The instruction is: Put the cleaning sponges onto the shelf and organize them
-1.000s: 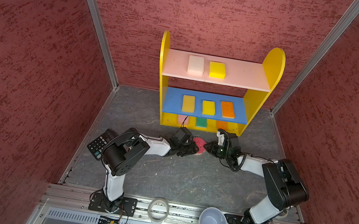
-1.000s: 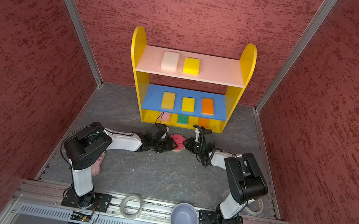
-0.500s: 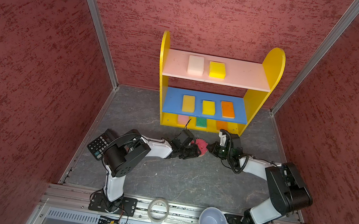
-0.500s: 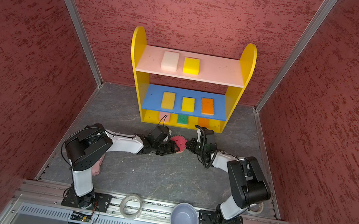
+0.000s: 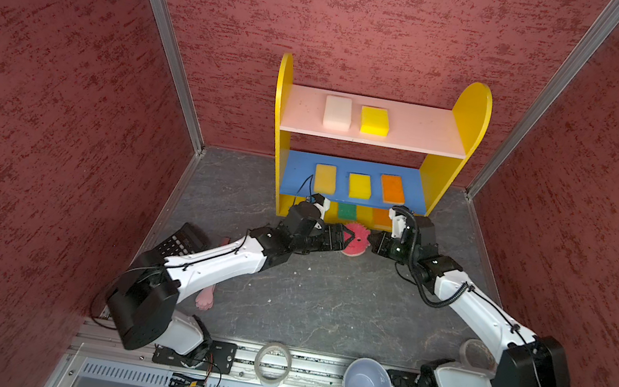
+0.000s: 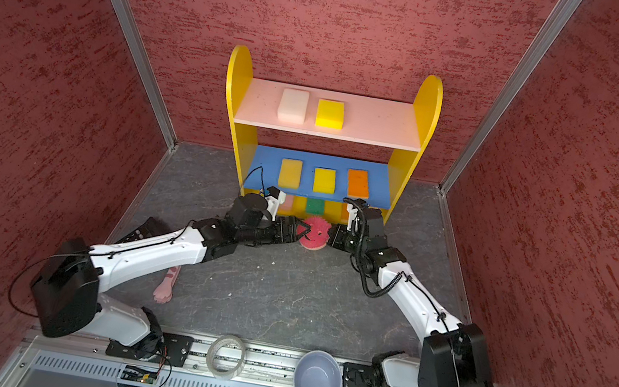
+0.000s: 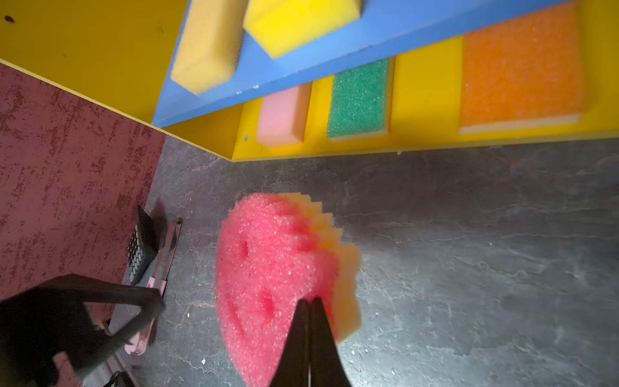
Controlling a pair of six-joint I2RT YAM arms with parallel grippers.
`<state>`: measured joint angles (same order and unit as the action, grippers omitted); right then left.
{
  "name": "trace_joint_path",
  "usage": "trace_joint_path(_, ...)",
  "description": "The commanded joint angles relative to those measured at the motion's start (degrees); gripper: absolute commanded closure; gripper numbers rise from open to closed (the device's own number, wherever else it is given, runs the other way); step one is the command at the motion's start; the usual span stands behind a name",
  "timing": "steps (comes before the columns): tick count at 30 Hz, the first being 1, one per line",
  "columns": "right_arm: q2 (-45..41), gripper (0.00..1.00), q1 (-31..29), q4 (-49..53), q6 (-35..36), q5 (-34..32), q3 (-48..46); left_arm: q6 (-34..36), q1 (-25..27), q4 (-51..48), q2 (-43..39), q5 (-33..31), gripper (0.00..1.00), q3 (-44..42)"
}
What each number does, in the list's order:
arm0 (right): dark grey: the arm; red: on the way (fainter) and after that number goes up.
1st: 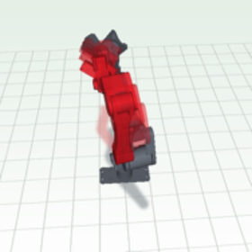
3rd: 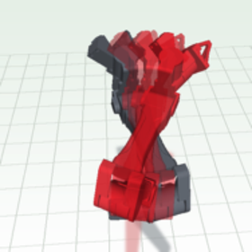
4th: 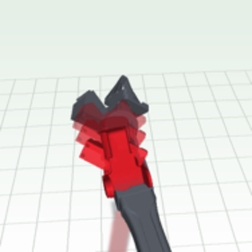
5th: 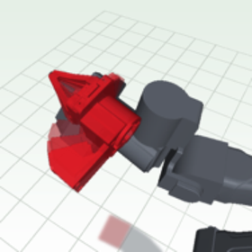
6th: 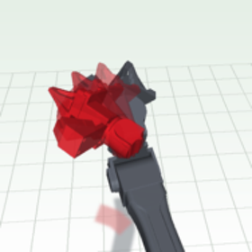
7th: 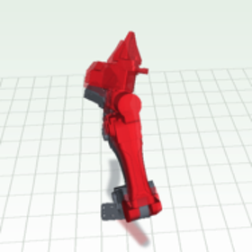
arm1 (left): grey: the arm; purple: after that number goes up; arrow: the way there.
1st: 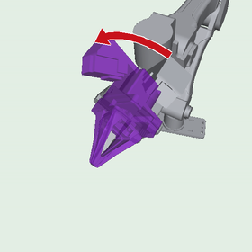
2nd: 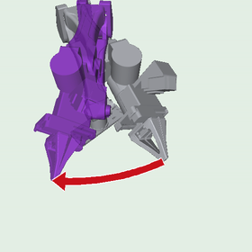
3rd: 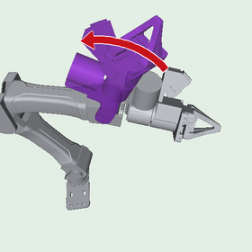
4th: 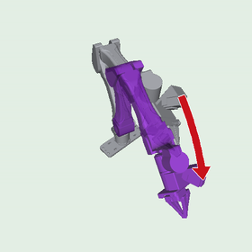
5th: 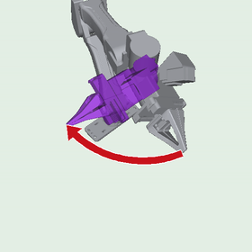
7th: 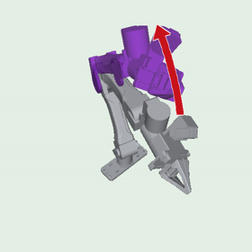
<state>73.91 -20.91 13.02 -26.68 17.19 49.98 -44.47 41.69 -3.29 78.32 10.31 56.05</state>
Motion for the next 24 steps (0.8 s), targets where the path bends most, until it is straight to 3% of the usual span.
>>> trace_joint_path(1, -3.94, 1.0, -0.19, 10.5, 5.97, -5.98, 6.14, 4.09, -2.25, -6.19, -6.82, -4.25, 0.1, -0.73)
trace_joint_path(7, -7.12, 1.0, -0.09, 19.61, 11.47, -15.99, 20.35, 4.56, -7.22, -11.45, -20.2, -8.26, 0.08, -5.91)
trace_joint_path(12, -5.2, 1.0, 0.16, 23.6, 15.08, -22.98, 33.66, 6.37, -9.54, -17.3, -26.17, -10.74, 0.08, -6.71)
trace_joint_path(18, -3.49, 1.0, 0.65, 21.81, 16.47, -27.34, 45.31, 6.46, -12.27, -18.52, -27.64, -9.15, 0.07, -7.27)
trace_joint_path(24, 4.09, 1.0, 2.19, 21.93, 17.78, -28.57, 56.43, 6.59, -12.86, -17.48, -25.45, -7.5, 0.07, -6.59)
